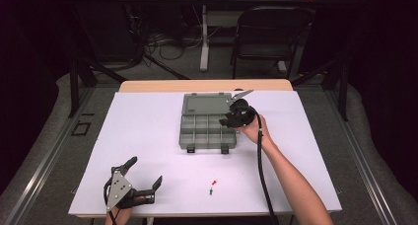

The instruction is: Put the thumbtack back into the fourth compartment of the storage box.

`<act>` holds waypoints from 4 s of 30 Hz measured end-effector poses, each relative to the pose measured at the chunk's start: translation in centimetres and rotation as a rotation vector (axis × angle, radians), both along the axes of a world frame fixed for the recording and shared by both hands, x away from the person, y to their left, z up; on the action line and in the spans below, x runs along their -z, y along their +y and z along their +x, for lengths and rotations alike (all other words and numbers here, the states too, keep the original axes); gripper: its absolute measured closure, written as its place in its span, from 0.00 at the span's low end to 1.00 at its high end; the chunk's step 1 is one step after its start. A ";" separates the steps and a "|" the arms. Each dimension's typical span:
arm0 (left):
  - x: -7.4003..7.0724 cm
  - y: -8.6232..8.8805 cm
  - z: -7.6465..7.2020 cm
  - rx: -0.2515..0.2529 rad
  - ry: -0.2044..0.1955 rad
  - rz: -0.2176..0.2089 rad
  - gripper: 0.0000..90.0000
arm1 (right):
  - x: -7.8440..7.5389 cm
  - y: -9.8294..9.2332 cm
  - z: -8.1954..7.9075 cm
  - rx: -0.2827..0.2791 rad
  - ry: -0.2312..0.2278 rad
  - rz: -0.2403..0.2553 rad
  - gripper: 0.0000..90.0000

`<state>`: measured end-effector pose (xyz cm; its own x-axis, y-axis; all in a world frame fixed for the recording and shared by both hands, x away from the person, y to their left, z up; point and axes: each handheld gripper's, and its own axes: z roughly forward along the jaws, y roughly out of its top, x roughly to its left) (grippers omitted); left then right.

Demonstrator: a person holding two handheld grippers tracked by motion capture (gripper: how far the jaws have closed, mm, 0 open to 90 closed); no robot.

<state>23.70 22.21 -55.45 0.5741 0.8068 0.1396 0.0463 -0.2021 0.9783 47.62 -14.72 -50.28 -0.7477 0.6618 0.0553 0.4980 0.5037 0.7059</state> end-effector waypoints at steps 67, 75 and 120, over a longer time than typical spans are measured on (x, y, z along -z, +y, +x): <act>-0.1 -0.1 -0.2 0.005 -0.004 0.000 0.00 | 1.8 2.3 -14.5 -0.394 -0.086 -0.031 0.00; -0.1 -0.1 -0.2 0.005 -0.007 0.001 0.00 | 2.5 2.8 -14.9 -0.436 -0.079 -0.061 0.17; -0.2 0.0 -0.2 0.004 -0.010 -0.002 0.00 | 4.3 3.7 -15.2 -0.541 0.020 -0.111 0.93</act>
